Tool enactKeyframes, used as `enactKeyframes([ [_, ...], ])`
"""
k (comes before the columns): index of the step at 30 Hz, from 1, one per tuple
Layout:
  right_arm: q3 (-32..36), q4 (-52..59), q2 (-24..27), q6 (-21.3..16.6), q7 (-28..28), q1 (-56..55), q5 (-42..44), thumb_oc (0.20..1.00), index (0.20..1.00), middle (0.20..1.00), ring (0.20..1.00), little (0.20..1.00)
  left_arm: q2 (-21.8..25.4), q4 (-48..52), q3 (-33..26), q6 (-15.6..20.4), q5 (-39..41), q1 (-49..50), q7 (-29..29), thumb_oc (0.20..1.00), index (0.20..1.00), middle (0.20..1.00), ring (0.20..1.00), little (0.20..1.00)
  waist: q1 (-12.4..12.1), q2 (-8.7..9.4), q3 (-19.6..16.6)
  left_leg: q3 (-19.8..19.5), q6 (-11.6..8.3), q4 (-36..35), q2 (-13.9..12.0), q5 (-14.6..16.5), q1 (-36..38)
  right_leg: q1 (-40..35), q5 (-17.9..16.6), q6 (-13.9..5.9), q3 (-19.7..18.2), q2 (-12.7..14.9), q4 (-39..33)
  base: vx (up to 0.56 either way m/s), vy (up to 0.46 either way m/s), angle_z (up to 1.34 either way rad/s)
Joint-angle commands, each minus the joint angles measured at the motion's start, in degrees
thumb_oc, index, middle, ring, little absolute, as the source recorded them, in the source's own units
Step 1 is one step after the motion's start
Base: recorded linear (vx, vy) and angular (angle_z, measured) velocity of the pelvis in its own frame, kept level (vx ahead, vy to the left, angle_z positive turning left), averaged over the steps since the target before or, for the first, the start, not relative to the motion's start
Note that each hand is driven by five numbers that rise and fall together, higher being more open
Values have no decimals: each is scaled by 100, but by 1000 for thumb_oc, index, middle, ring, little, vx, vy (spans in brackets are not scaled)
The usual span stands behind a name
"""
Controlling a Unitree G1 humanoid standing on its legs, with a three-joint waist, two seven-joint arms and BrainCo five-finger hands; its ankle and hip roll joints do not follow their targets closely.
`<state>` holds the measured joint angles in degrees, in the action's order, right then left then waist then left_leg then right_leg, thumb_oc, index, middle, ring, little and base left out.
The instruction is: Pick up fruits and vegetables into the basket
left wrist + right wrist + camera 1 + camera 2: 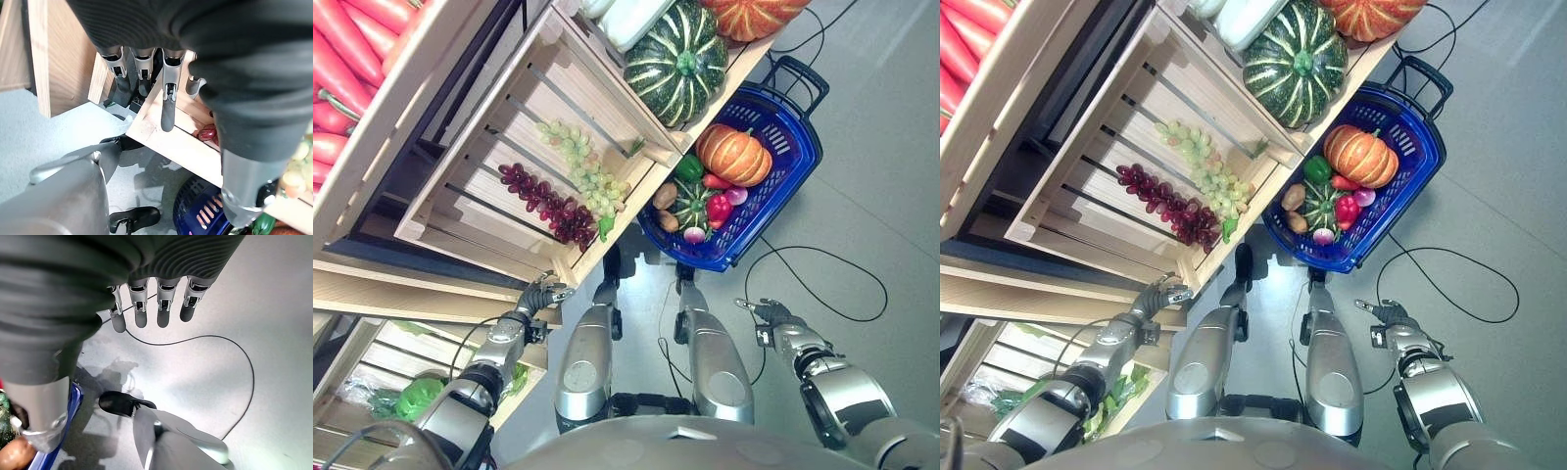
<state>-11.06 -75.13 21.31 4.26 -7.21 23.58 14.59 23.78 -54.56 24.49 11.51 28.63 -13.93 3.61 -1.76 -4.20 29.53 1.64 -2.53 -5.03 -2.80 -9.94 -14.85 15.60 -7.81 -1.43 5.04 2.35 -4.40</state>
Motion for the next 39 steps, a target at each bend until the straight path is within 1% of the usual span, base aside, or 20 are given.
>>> enactKeyframes([
  [1, -313, 22, 221, 117, -115, 91, 190, 1000, 1000, 1000, 1000, 1000, -51, 1027, -60, 794, 353, -1254, 17, 1000, 1000, 1000, 1000, 1000, 81, 86, 3, -47, -29, 690, 199, 715, -350, 402, 480, -413, 201, 287, 953, -53, -6, -3],
  [5, -299, 15, 285, 123, -97, 184, 233, 1000, 1000, 1000, 1000, 1000, 156, 1430, 1, 807, 491, -1439, 112, 1000, 1000, 1000, 1000, 1000, 70, 82, 26, -51, -12, 914, 234, 746, -614, 622, 510, -397, 248, 298, 1135, -41, -17, 0],
  [10, -297, 8, 296, 107, -102, 228, 295, 1000, 1000, 1000, 1000, 1000, 247, 1703, 27, 694, 627, -1560, 133, 1000, 1000, 1000, 1000, 1000, 58, 79, 26, -66, 15, 994, 258, 760, -781, 787, 518, -390, 280, 307, 1221, -23, -26, 2],
  [11, -271, 3, 269, 101, -99, 236, 306, 1000, 1000, 1000, 1000, 1000, 253, 1851, 68, 610, 596, -1527, 133, 1000, 1000, 1000, 1000, 1000, 37, 72, 26, -120, 21, 953, 279, 768, -753, 770, 520, -387, 292, 297, 1205, -32, -45, 5],
  [17, -233, -36, 236, 123, -63, 183, 316, 1000, 1000, 1000, 1000, 1000, 233, 1799, 70, 436, 415, -1350, 170, 1000, 1000, 1000, 1000, 1000, -25, 90, 17, -189, 13, 751, 282, 754, -395, 467, 521, -398, 359, 308, 1100, -9, -25, 3],
  [19, -186, -72, 240, 121, -21, 97, 289, 1000, 1000, 1000, 1000, 1000, 220, 1728, 60, 342, 297, -1185, 170, 1000, 1000, 1000, 1000, 1000, -45, 100, -124, -208, -2, 642, 267, 760, -235, 313, 522, -403, 365, 303, 998, 50, -26, 4],
  [23, -129, -83, 230, 131, 28, -70, 241, 1000, 1000, 1000, 1000, 1000, 199, 1619, -1, 326, 150, -851, 199, 1000, 1000, 1000, 1000, 1000, -88, 117, -343, -205, -45, 396, 226, 713, 58, 26, 479, -433, 379, 315, 770, 54, -8, 4],
  [25, -46, -99, 216, 105, 75, -286, 110, 1000, 1000, 1000, 1000, 1000, 100, 1426, -85, 408, -85, -497, 177, 1000, 1000, 1000, 1000, 1000, -106, 130, -594, -198, -80, 145, 198, 657, 356, -271, 452, -457, 393, 314, 543, 82, 14, -1],
  [28, 17, -124, 165, 114, 76, -529, 33, 1000, 1000, 1000, 1000, 1000, -29, 1178, -173, 489, -399, -141, 153, 1000, 1000, 1000, 1000, 1000, -130, 152, -872, -224, -103, 70, 193, 673, 572, -550, 455, -472, 410, 319, 380, 90, 9, -3],
  [29, 32, -154, 112, 115, 66, -655, -39, 1000, 1000, 1000, 1000, 1000, -103, 1016, -221, 490, -556, 23, 112, 1000, 1000, 1000, 1000, 1000, -134, 167, -1020, -241, -108, 48, 191, 677, 676, -675, 452, -477, 404, 312, 324, 99, 8, 2],
  [30, 32, -161, 94, 111, 60, -685, -51, 1000, 1000, 1000, 1000, 1000, -121, 979, -229, 484, -592, 58, 102, 1000, 1000, 1000, 1000, 1000, -134, 172, -1055, -245, -108, 44, 191, 676, 698, -704, 451, -478, 399, 310, 311, 145, 14, 2],
  [31, 57, -187, 53, 128, 84, -807, -102, 1000, 1000, 1000, 1000, 1000, -199, 679, -321, 521, -799, 195, 165, 1000, 1000, 1000, 1000, 1000, -135, 202, -1230, -232, -115, 31, 181, 682, 818, -839, 449, -489, 405, 309, 271, 108, 9, -1],
  [35, 120, -230, 0, 156, 156, -1019, -293, 1000, 1000, 1000, 1000, 1000, -304, 208, -421, 559, -1098, 429, 279, 1000, 1000, 1000, 1000, 1000, -131, 250, -1519, -188, -119, 31, 166, 726, 1058, -1101, 480, -491, 390, 296, 229, 161, 13, -5],
  [37, 139, -245, -67, 199, 161, -1214, -424, 1000, 1000, 1000, 1000, 1000, -372, -158, -482, 661, -1284, 587, 412, 1000, 1000, 1000, 1000, 1000, -117, 277, -1729, -135, -114, 44, 158, 796, 1271, -1312, 532, -482, 378, 282, 217, 210, 14, -1],
  [39, 154, -251, -87, 222, 165, -1289, -490, 1000, 1000, 1000, 1000, 1000, -389, -247, -507, 726, -1312, 655, 506, 1000, 1000, 1000, 1000, 1000, -116, 282, -1805, -121, -106, 45, 156, 833, 1365, -1410, 555, -478, 365, 274, 202, 123, 9, 1],
])
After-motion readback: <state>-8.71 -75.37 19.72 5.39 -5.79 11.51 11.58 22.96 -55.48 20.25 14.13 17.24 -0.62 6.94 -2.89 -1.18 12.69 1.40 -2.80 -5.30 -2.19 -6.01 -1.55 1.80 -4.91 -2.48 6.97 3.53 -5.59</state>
